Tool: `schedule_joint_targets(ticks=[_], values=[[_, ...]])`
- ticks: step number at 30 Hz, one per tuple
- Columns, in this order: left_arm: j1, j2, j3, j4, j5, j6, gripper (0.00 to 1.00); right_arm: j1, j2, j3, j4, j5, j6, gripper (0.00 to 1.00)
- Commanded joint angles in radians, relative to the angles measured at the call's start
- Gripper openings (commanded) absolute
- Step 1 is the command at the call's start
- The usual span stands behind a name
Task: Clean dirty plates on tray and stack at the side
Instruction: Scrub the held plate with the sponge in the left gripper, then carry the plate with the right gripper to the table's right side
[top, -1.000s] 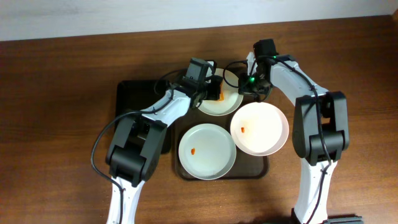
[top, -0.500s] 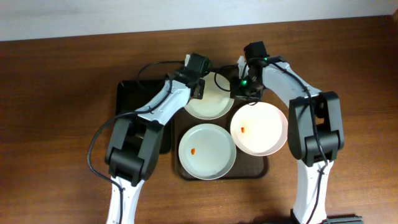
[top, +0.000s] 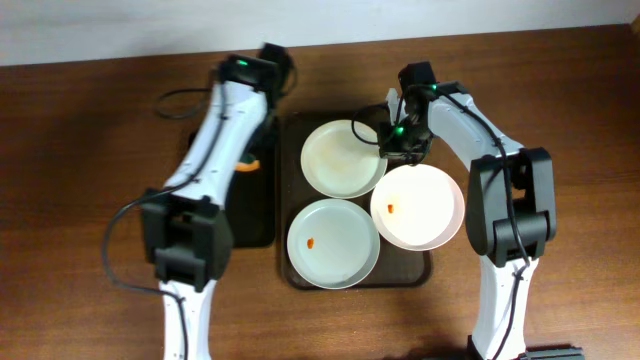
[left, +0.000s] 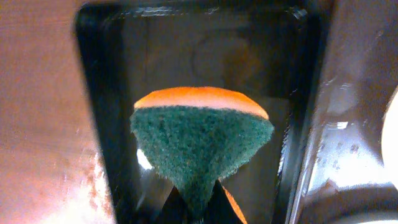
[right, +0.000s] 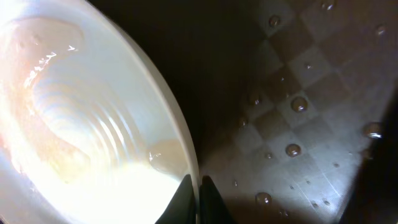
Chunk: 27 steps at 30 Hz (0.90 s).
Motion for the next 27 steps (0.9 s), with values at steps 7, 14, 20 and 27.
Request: schedule_joint_targets(ticks=[7,14,20,27], values=[[0.185,-0.153,-0.246,0.073,0.179,0.108,0.00,0.008,-0.161,0.065,-0.061,0.018,-0.041,0.04],[0.258,-0.170,-0.600,0.374,0.332,0.138,0.24,0.083,-0.181,0.087,-0.146,0.023,-0.121,0.04],[0.276,-0.504,-0.600,0.365,0.382,0.153,1.00,0.242,-0.185,0.172,-0.127,0.106,-0.122,0.04],[0.367,-1.032,-0.600,0.324,0.329,0.151,1.00,0.514,-0.172,0.172,0.154,0.485,-0.099,0.04]])
